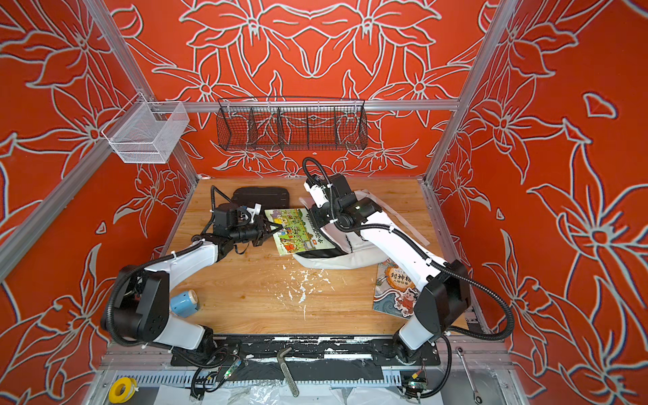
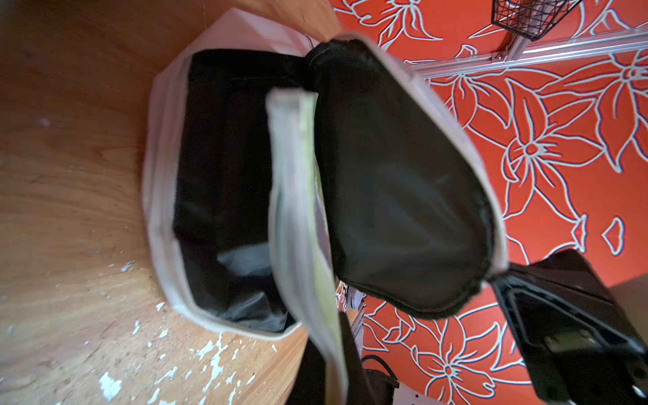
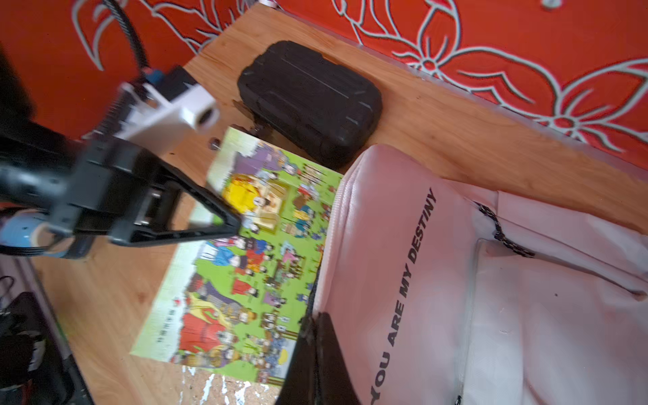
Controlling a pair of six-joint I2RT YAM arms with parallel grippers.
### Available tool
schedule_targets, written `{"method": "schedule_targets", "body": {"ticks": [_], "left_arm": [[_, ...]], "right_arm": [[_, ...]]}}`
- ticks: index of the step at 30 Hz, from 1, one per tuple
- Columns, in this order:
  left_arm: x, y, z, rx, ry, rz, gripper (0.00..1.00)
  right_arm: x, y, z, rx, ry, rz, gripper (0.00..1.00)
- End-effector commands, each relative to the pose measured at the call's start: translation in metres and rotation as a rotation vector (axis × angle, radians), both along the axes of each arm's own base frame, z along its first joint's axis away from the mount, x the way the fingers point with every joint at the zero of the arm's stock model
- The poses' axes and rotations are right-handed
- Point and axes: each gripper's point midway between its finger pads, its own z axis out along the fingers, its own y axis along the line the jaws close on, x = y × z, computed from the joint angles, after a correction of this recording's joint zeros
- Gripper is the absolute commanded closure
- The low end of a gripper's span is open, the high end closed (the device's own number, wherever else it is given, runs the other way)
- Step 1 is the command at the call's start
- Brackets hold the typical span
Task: Pack books, pencil case, and school supplies into a backpack
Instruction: Place the book in the student bag.
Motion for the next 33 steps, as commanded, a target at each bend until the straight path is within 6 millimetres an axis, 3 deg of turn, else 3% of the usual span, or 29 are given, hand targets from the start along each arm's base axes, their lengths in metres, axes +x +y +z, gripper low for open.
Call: {"method": "schedule_targets", "body": {"ticks": [1,7,9,10,15,23,26,29,31,33], "left_arm": [[0.023,-0.026,0.011,-0.083,-0.088,-0.042,1.0],[0.068,-0.072,0.001,-0.139,-0.116,-0.097,1.0],[0.075,-0.078,0.0,-0.067,-0.127,-0.114,0.75],[0.076,-0.076,0.0,-0.017,-0.14,-0.113,0.68],[0.061,-0.04,0.003,0.249,-0.176,-0.052,0.49],[0.016,0.008,0.018,0.422,-0.257,0.052,0.18],[0.004,0.007,0.011,0.432,-0.237,0.004,0.18],[-0.005,-0.005,-0.004,0.407,-0.186,-0.097,0.26],[-0.005,0.005,-0.021,0.481,-0.118,-0.083,0.33],[-0.003,0.027,-0.036,0.586,-0.06,-0.027,0.37]], "right_arm": [[-0.002,0.027,0.024,0.119,0.011,0.09,1.0],[0.01,0.033,0.025,0.124,0.016,0.072,1.0],[0.018,0.031,0.023,0.089,0.014,0.046,1.0],[0.022,0.028,0.021,0.072,0.016,0.025,1.0],[0.041,0.021,0.011,0.065,0.022,-0.029,1.0],[0.048,0.047,-0.023,0.091,0.1,0.06,1.0],[0.049,0.052,-0.03,0.111,0.13,0.06,1.0],[0.053,0.049,-0.031,0.101,0.124,0.035,1.0],[0.052,0.049,-0.025,0.106,0.114,0.039,1.0],[0.049,0.048,-0.018,0.112,0.105,0.044,1.0]]}}
